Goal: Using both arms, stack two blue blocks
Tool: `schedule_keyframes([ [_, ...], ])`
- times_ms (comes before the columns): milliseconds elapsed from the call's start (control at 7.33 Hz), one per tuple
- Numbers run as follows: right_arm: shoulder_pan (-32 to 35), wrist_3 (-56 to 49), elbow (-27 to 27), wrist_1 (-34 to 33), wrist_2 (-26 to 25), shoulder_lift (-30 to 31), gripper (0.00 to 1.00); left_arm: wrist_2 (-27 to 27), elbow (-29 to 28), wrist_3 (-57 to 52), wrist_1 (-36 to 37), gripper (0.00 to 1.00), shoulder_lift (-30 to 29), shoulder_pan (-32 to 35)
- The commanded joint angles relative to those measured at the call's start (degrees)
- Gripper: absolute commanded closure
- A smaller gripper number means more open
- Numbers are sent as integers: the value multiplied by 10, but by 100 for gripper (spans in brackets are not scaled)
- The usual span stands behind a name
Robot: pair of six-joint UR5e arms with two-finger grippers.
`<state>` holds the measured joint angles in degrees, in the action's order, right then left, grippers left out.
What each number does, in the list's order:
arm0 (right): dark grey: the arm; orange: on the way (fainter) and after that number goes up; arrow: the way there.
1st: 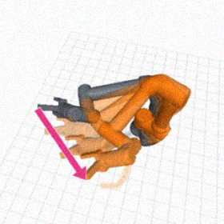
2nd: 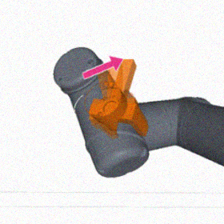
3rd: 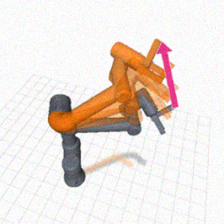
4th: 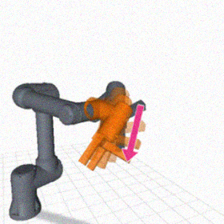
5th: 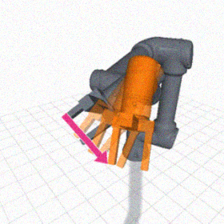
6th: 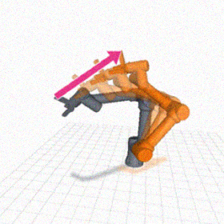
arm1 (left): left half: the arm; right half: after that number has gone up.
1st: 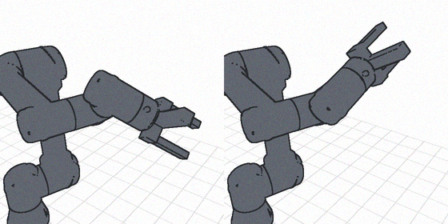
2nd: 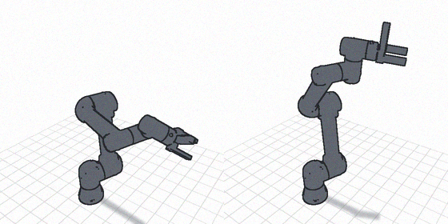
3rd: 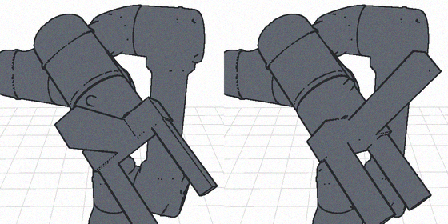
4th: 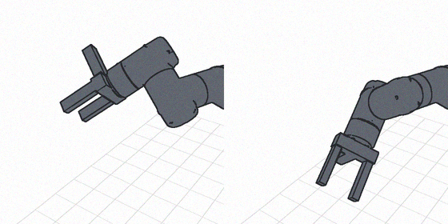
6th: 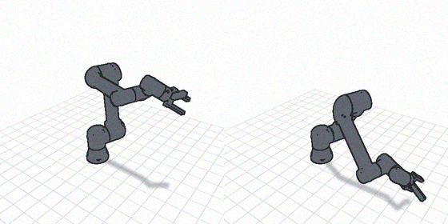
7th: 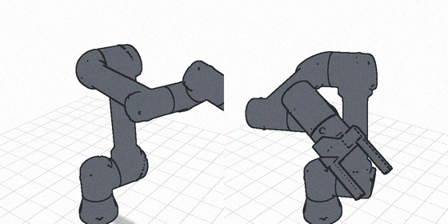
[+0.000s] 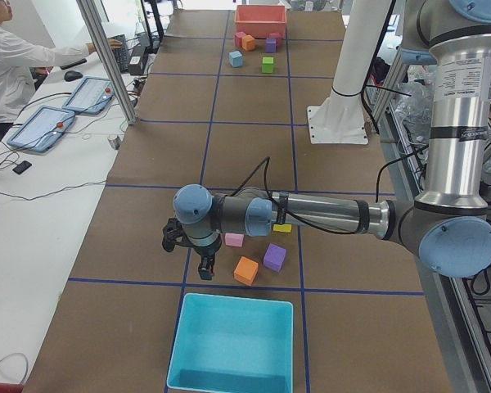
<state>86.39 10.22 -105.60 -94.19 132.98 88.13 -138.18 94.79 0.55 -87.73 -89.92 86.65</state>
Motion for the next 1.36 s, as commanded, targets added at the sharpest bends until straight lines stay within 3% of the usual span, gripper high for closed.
schedule_keyframes([
  [0,-68,2,-24,0,0,-57,0,-2,20,75,-1,1,-30,-5],
  [409,-170,9,-8,4,-24,-101,0,0,12,196,-4,1,-96,-80],
  [545,-197,9,3,6,-65,-111,0,0,12,232,-5,1,-100,-104],
  [818,-201,10,13,8,-54,-112,0,6,-9,284,-12,1,-122,-147],
  [1227,-239,14,29,41,-61,-109,0,7,-81,434,-151,1,-153,-195],
])
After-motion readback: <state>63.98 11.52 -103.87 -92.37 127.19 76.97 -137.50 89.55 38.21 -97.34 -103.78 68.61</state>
